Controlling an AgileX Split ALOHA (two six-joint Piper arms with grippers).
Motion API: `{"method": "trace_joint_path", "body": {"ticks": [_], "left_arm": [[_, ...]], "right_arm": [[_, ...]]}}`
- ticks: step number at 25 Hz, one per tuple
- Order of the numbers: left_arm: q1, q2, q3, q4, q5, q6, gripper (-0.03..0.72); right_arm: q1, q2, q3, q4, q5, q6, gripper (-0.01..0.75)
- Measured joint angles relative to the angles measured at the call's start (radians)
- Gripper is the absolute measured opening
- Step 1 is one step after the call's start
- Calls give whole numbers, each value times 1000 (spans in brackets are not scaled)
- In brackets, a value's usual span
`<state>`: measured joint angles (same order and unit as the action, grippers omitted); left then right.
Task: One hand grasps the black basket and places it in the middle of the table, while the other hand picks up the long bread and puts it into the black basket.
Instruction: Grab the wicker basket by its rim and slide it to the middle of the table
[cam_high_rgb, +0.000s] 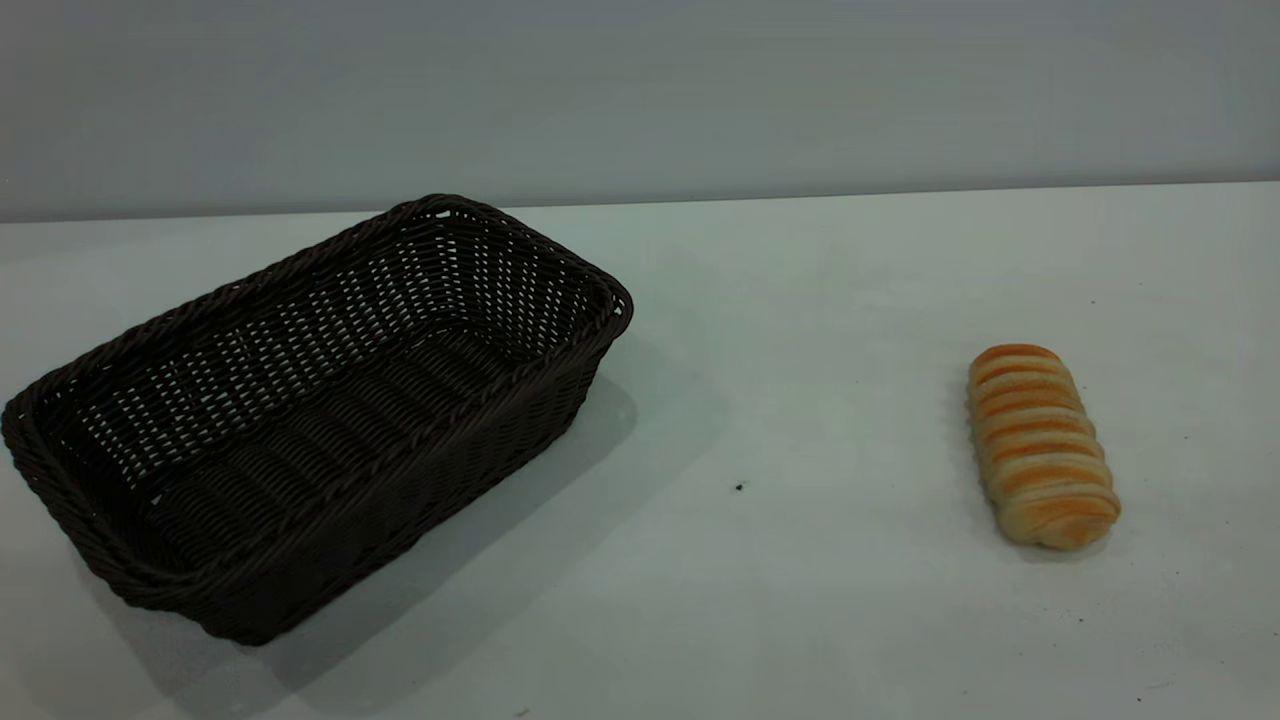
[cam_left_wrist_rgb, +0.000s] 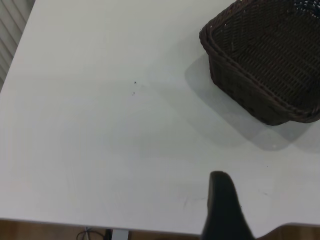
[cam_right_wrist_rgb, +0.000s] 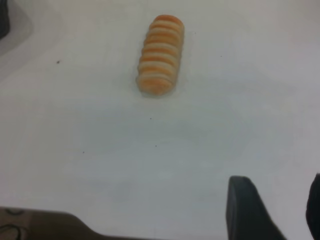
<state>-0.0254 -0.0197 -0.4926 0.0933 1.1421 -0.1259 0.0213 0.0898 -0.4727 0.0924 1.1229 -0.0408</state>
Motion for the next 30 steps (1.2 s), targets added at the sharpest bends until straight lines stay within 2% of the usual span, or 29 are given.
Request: {"method": "trace_joint_path", "body": {"ticks": [23,30], "left_arm": [[-1,0,0,0,0,-1,531],[-50,0,0,0,0,-1,531]], "right_arm": [[0,0,0,0,0,0,278],[0,0,0,1,0,0,278]]}}
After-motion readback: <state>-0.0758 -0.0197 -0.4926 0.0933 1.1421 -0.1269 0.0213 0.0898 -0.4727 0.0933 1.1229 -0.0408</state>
